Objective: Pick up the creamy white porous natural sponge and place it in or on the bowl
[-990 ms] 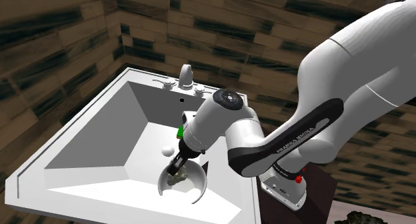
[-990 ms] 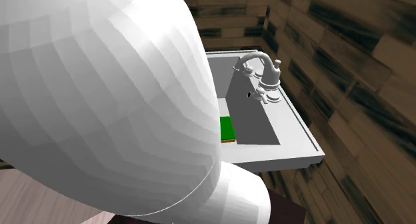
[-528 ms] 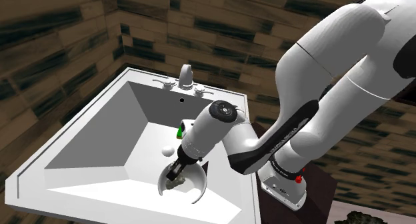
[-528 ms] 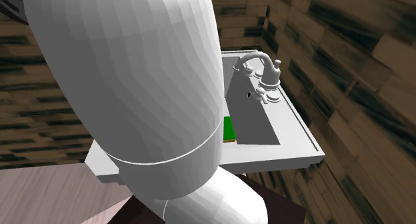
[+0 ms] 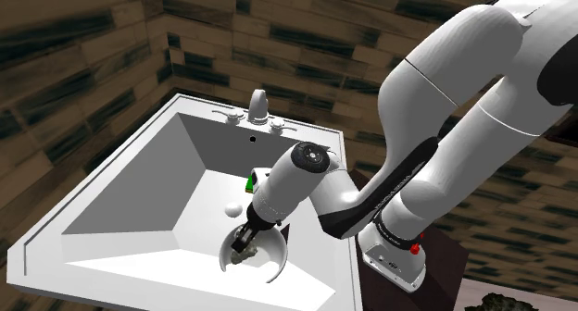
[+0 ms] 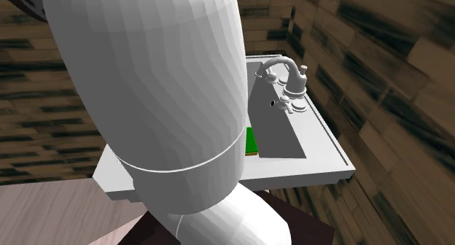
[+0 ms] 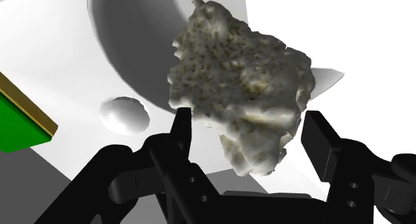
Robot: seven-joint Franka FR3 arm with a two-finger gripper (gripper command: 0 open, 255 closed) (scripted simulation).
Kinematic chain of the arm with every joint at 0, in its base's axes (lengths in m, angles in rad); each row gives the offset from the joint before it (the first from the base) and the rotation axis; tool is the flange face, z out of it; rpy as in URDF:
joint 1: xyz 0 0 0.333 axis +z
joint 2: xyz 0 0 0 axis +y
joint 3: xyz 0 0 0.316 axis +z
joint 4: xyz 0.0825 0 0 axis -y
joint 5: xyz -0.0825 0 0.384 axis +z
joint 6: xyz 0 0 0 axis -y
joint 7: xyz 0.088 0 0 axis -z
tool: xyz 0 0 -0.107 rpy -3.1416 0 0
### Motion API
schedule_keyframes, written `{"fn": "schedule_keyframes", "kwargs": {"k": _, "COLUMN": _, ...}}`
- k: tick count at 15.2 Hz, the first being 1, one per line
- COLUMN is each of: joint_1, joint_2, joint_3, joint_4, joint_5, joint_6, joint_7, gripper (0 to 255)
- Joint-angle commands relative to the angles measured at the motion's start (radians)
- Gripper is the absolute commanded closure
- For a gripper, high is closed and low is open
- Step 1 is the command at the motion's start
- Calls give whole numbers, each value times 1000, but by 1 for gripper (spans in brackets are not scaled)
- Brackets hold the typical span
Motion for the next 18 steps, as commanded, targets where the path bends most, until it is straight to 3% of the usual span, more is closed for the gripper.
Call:
{"fn": "schedule_keyframes", "kwargs": {"k": 1, "joint_1": -1, "joint_2": 0, "joint_3": 0, "joint_4": 0, "joint_5": -1, "joint_6": 0, "joint_7": 1, "gripper": 0}}
{"fn": "schedule_keyframes", "kwargs": {"k": 6, "joint_1": 0, "joint_2": 0, "joint_3": 0, "joint_4": 0, "joint_5": -1, "joint_6": 0, "joint_7": 1, "gripper": 0}}
{"fn": "schedule_keyframes", "kwargs": {"k": 7, "joint_1": 135, "joint_2": -79, "joint_3": -59, "joint_4": -22, "joint_5": 327, "joint_6": -28, "joint_7": -240, "gripper": 0}}
{"fn": "schedule_keyframes", "kwargs": {"k": 8, "joint_1": 290, "joint_2": -130, "joint_3": -190, "joint_4": -31, "joint_5": 428, "joint_6": -72, "joint_7": -312, "gripper": 0}}
{"fn": "schedule_keyframes", "kwargs": {"k": 9, "joint_1": 389, "joint_2": -181, "joint_3": -274, "joint_4": -37, "joint_5": 488, "joint_6": -117, "joint_7": -354, "gripper": 0}}
{"fn": "schedule_keyframes", "kwargs": {"k": 10, "joint_1": 440, "joint_2": -222, "joint_3": -315, "joint_4": -40, "joint_5": 526, "joint_6": -155, "joint_7": -381, "gripper": 0}}
{"fn": "schedule_keyframes", "kwargs": {"k": 18, "joint_1": 441, "joint_2": -221, "joint_3": -317, "joint_4": -41, "joint_5": 525, "joint_6": -155, "joint_7": -380, "gripper": 0}}
